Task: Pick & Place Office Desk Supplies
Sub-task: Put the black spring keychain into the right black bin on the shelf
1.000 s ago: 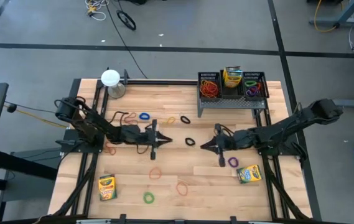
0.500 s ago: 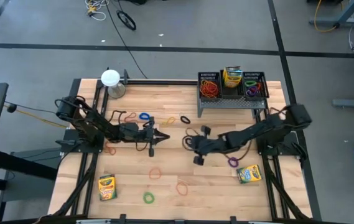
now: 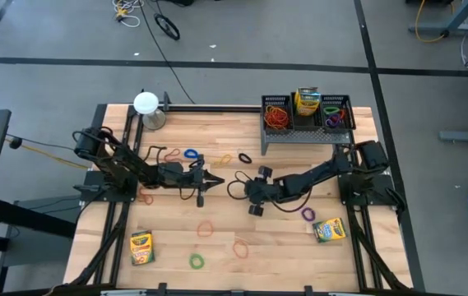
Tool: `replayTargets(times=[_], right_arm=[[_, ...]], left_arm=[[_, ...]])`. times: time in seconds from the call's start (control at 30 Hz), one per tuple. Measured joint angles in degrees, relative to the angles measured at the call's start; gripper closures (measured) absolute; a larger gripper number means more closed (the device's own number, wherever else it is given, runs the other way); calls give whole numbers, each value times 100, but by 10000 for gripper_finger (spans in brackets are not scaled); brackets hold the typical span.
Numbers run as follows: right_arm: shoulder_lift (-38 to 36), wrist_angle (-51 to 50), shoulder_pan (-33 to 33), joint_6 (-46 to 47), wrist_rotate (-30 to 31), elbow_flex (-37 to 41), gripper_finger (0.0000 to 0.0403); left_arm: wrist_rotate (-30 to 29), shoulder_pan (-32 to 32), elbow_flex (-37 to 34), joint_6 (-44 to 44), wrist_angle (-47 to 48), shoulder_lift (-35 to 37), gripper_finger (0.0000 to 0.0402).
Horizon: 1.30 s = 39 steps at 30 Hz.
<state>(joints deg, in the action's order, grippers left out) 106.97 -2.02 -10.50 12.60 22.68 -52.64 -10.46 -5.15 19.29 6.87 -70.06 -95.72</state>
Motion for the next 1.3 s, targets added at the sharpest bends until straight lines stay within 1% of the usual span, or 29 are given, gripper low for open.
replayTargets(times=[0.13,0.3,0.4,0.5,0.6,0.73,0.9,0.97,1.07,1.13,1.2,1.3], right_arm=[[-4,-94,70,4,-15,63,298],[-23,-122,18,-139,33,66,354],[-75,-222,-104,-285,255,79,385],[-323,-426,-252,-301,515,83,392],[-901,-944,-410,-178,565,83,382],[-2097,-2006,-620,173,671,83,377],[-3819,-3519,-728,646,1407,79,383],[-4480,-4182,-592,944,1859,76,383],[-5323,-5026,-107,1387,2383,74,383],[-5729,-5324,397,1622,2506,74,383],[-5979,-5344,1008,1739,2493,74,383],[-6019,-5316,1996,1385,2442,74,382]], left_arm=[[-2,0,0,0,-10,-1,376],[0,0,0,0,-9,-2,376],[0,0,2,0,-9,-2,376],[0,0,2,0,-10,-2,376],[0,0,2,0,-10,-4,376],[0,0,2,0,-17,-4,376],[0,0,2,0,-20,-4,376],[0,0,2,0,-16,-4,376],[0,0,2,0,-20,-4,376],[1,0,2,0,-22,-4,376],[1,0,2,0,-20,-4,376],[0,0,2,0,-22,-4,376]])
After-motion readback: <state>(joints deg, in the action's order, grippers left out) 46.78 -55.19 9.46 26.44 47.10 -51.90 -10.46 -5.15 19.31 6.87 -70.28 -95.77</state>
